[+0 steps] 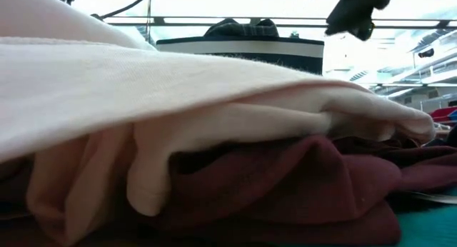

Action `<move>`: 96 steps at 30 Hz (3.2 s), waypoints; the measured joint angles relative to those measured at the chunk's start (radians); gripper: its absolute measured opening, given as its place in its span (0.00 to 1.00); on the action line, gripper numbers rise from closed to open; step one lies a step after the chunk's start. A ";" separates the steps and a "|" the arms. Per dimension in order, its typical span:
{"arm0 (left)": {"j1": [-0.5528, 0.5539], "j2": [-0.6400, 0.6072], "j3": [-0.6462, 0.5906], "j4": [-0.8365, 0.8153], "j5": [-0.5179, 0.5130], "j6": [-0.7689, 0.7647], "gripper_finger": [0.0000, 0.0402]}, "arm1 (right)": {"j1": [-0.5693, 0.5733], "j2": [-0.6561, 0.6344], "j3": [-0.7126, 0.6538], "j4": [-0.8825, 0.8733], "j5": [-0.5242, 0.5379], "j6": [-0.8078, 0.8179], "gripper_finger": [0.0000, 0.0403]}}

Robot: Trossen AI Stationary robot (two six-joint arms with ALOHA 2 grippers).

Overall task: Sort clothes
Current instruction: Put the top striped sock into the blue laundry organizer

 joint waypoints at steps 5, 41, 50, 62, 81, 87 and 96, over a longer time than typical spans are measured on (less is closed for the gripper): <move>0.000 0.043 0.000 0.004 -0.003 0.155 0.30 | 0.043 0.000 -0.138 0.159 0.015 0.036 0.28; 0.253 0.571 0.092 0.144 0.177 0.483 0.30 | 0.059 0.000 -0.354 0.526 0.016 0.141 0.28; 0.221 0.540 0.102 0.075 0.191 0.332 0.03 | 0.059 0.000 -0.354 0.531 0.023 0.109 0.28; 0.133 0.286 0.365 -0.379 0.160 0.243 0.00 | 0.059 0.000 -0.354 0.524 0.025 0.057 0.28; 0.270 0.410 1.220 -0.577 -0.003 0.684 0.00 | 0.058 0.000 -0.354 0.518 0.077 -0.065 0.28; 0.417 0.552 1.412 -0.553 0.148 0.727 0.00 | 0.057 0.000 -0.354 0.519 0.102 -0.066 0.28; 0.585 0.761 1.423 -0.692 0.298 0.630 0.00 | 0.057 0.000 -0.354 0.519 0.103 -0.066 0.28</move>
